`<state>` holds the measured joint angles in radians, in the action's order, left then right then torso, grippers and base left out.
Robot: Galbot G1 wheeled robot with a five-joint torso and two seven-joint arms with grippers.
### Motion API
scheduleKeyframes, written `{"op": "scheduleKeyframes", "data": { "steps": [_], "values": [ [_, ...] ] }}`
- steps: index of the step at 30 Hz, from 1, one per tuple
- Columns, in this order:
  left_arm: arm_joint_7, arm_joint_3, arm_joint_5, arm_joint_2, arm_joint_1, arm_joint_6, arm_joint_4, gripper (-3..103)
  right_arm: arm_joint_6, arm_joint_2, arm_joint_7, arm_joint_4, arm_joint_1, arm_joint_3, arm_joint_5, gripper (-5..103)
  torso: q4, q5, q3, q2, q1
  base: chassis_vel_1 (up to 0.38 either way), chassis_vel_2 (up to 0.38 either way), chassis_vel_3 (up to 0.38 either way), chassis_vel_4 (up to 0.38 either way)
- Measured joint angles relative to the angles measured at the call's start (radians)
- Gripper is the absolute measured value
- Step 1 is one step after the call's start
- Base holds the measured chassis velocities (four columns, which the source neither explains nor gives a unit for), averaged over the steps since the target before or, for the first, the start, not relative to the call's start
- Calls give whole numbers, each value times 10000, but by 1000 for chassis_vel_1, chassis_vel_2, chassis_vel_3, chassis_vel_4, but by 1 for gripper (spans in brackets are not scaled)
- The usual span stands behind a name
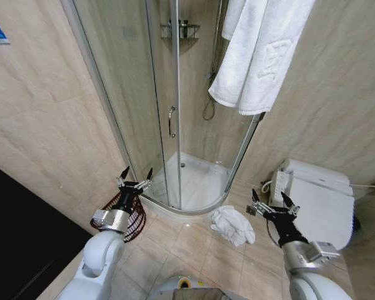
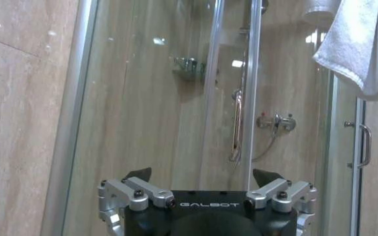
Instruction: Discard the used towel into the hamper.
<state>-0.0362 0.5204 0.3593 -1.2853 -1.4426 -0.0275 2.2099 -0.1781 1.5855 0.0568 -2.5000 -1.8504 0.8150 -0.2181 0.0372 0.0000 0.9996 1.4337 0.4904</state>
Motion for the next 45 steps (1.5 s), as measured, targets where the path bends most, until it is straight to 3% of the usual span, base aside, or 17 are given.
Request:
{"op": "scheduleKeyframes", "data": {
  "steps": [45],
  "values": [
    [-102,79,-10,-73,-191,145,88,100,470,-32,148,0,99,82,-65,100,0,0,0,1,-1,-28,28,31,-24]
  ]
}}
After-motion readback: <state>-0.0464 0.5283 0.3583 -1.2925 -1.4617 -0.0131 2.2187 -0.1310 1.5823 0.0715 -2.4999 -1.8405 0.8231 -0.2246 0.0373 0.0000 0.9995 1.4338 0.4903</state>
